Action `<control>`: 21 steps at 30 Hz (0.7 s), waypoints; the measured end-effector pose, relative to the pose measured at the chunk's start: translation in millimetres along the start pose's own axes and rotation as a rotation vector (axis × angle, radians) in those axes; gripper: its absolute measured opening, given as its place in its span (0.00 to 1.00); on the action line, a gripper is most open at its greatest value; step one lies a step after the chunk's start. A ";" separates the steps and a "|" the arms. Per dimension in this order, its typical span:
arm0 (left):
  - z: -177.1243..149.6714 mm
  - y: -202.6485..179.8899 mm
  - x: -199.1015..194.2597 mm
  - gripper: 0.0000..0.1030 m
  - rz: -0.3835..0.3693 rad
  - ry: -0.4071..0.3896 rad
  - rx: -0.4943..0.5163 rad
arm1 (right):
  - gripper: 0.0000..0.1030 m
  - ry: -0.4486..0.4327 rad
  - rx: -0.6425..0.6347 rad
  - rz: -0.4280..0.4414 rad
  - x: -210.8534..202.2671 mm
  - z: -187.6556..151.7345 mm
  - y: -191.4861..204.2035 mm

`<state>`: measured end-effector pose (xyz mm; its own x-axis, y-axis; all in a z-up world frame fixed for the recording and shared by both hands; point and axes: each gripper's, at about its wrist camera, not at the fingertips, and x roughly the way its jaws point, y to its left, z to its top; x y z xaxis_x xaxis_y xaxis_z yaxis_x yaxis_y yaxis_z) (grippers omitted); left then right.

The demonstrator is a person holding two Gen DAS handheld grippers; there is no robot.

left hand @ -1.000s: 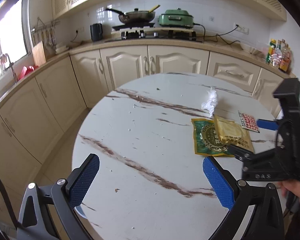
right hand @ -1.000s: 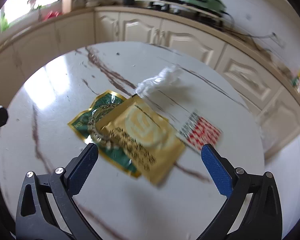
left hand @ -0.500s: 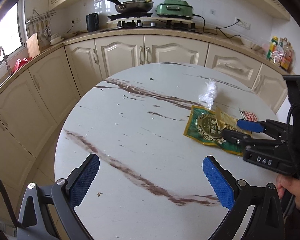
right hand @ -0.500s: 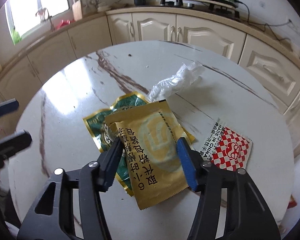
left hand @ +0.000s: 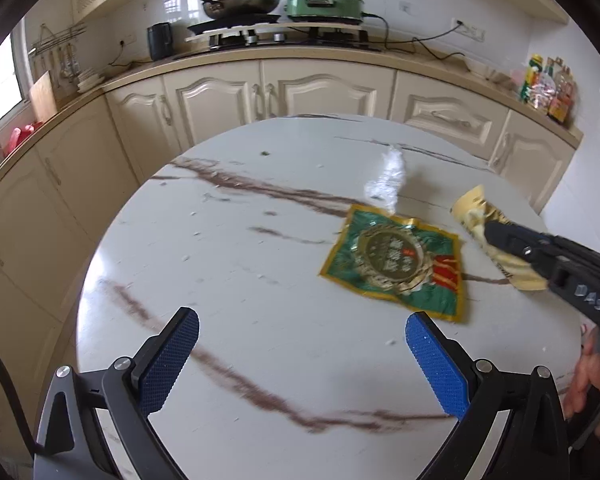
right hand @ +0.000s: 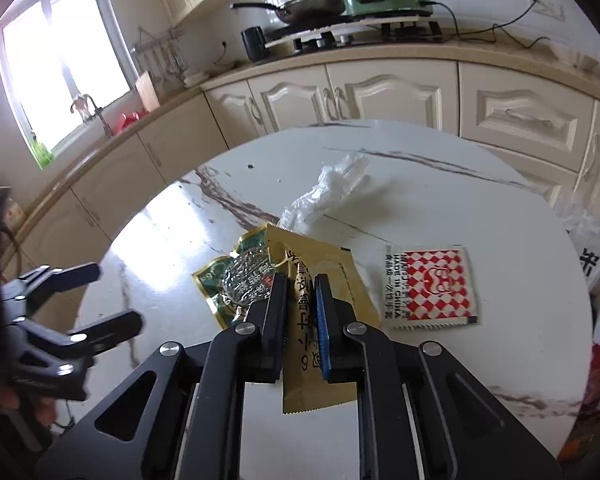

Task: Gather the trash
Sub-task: 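Lower the open left gripper over the green-gold package while the right gripper holds the yellow package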

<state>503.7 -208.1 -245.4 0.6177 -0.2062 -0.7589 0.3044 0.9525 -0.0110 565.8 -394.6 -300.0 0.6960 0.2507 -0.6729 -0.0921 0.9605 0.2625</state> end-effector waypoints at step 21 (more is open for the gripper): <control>10.8 -89.9 77.2 0.99 -0.076 0.042 0.283 | 0.13 -0.055 0.111 0.019 -21.3 1.3 -36.3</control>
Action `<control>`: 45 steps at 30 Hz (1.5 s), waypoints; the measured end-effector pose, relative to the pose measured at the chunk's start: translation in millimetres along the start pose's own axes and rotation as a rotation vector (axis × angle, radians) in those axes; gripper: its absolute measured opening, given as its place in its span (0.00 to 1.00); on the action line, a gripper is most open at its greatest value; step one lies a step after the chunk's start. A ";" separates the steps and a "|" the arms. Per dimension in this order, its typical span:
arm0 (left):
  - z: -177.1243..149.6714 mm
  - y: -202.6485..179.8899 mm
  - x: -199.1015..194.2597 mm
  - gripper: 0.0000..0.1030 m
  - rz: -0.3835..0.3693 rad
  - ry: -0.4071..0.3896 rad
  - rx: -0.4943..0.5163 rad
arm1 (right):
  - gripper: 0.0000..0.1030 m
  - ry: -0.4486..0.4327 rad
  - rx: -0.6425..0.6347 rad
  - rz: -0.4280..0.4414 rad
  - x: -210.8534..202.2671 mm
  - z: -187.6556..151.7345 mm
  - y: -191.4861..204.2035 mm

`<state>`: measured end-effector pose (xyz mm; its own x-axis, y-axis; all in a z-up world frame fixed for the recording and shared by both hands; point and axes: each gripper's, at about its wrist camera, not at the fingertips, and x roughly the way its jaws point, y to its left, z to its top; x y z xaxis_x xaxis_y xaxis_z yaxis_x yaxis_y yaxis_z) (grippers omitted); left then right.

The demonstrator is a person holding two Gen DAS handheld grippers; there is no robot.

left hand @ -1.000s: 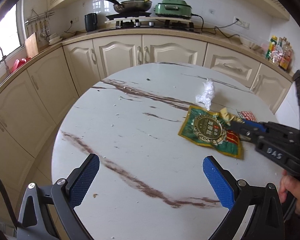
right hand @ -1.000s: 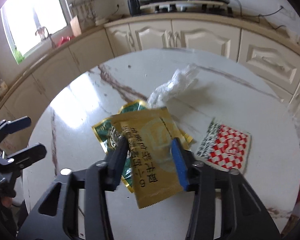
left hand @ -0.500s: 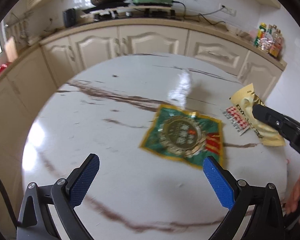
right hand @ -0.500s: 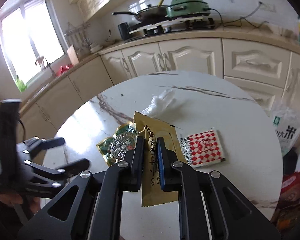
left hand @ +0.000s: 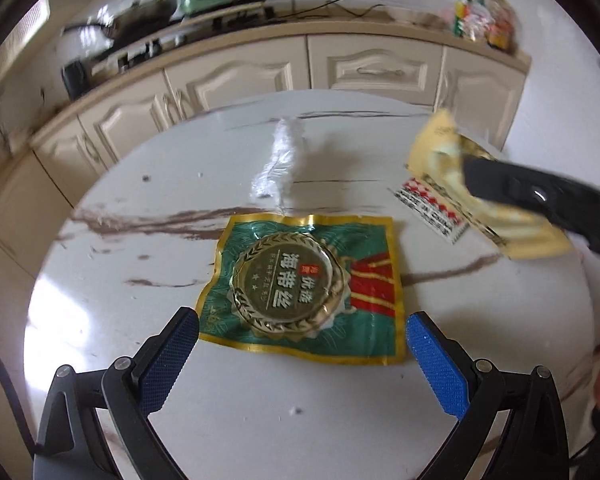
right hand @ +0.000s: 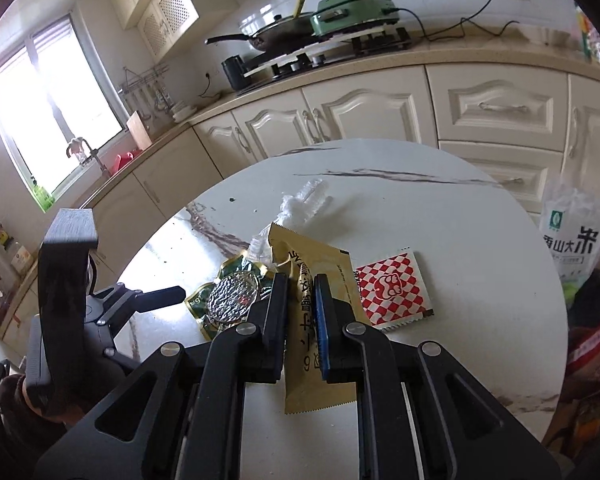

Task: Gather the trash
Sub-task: 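Lower the open left gripper over the green-gold package while the right gripper holds the yellow package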

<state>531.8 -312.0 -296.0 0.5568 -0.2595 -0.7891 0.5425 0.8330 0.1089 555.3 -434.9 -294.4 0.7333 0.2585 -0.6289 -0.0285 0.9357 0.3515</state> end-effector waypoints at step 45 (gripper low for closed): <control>-35.4 41.4 22.6 0.05 -0.075 -0.065 -0.198 | 0.13 0.028 -0.025 0.055 2.6 -16.1 31.2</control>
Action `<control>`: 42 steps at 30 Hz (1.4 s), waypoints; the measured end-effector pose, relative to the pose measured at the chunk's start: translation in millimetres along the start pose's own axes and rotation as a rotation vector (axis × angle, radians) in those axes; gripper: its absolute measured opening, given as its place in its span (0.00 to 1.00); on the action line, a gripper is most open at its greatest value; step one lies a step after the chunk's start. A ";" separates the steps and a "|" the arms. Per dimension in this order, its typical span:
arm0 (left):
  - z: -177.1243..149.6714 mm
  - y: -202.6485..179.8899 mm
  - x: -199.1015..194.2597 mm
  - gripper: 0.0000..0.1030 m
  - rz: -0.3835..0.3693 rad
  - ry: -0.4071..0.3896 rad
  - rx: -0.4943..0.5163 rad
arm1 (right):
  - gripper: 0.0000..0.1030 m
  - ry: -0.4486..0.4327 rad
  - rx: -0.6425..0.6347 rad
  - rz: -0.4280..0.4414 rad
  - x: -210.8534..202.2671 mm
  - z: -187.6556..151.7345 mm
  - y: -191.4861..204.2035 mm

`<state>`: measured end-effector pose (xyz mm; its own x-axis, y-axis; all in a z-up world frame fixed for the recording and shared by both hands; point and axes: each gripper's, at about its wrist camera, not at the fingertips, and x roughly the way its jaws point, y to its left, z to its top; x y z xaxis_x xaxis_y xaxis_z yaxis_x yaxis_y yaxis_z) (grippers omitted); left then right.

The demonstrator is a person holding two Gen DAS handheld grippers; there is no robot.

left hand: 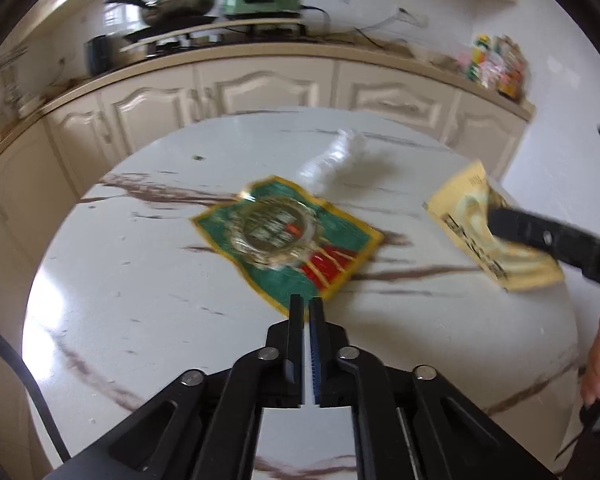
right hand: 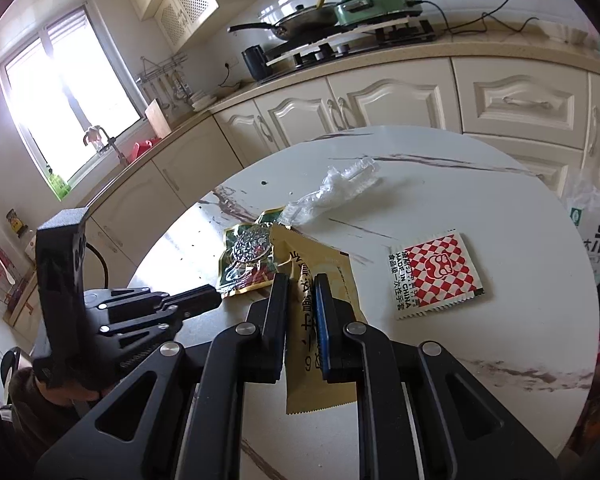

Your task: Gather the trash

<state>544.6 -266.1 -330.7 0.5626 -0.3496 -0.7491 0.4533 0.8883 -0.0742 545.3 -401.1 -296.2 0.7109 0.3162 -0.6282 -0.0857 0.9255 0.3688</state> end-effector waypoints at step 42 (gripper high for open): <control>95.7 20.3 86.6 0.81 0.177 0.190 -0.137 | 0.13 0.011 0.001 -0.009 22.7 23.9 -16.5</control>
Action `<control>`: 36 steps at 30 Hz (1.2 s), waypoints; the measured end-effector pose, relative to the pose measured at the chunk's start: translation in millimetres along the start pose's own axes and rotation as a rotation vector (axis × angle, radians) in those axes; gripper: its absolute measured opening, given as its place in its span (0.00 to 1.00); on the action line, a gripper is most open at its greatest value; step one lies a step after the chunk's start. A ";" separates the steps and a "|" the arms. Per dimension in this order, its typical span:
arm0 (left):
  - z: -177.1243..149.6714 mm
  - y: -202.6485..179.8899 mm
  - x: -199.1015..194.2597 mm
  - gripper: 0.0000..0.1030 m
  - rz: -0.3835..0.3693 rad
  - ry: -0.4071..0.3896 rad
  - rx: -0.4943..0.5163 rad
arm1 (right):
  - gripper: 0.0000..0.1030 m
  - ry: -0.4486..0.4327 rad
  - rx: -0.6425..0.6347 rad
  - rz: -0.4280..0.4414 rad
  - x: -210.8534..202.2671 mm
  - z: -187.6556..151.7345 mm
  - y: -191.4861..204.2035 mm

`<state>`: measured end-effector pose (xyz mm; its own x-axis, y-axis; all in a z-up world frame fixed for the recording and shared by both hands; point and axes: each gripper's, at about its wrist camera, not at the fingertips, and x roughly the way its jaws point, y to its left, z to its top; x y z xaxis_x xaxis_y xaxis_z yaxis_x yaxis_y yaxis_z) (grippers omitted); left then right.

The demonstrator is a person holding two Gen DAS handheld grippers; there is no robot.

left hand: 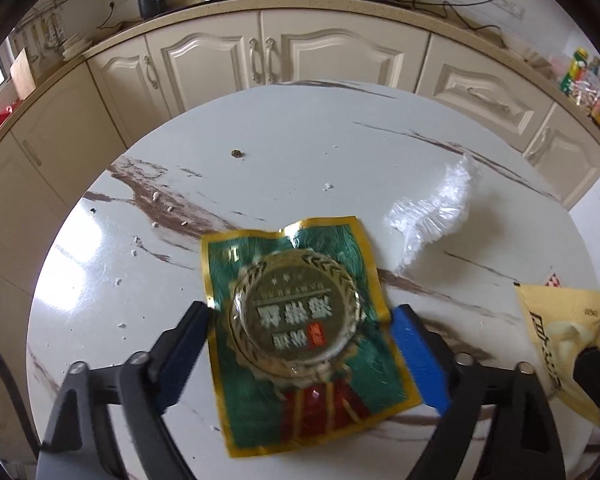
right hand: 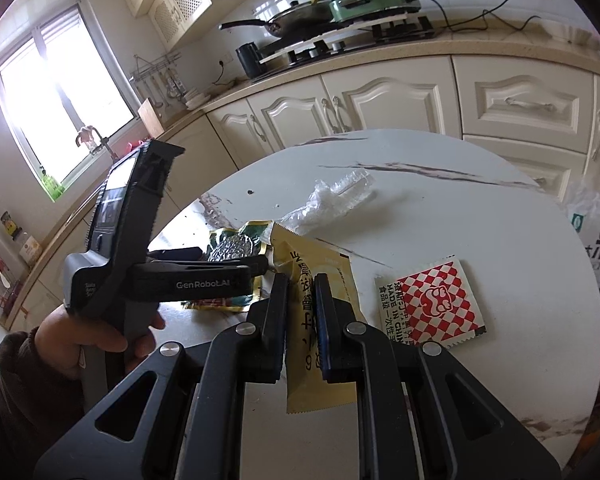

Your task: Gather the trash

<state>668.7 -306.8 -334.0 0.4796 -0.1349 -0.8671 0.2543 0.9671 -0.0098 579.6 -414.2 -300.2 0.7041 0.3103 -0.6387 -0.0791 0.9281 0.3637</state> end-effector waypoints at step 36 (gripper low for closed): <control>-53.9 36.3 -62.6 0.44 -0.209 -0.092 0.048 | 0.13 0.049 -0.063 -0.099 12.9 -6.8 40.3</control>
<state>602.6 -251.7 -307.0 0.4860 -0.3525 -0.7997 0.3947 0.9049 -0.1590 580.7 -371.4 -298.3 0.6754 0.2248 -0.7024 -0.0560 0.9653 0.2551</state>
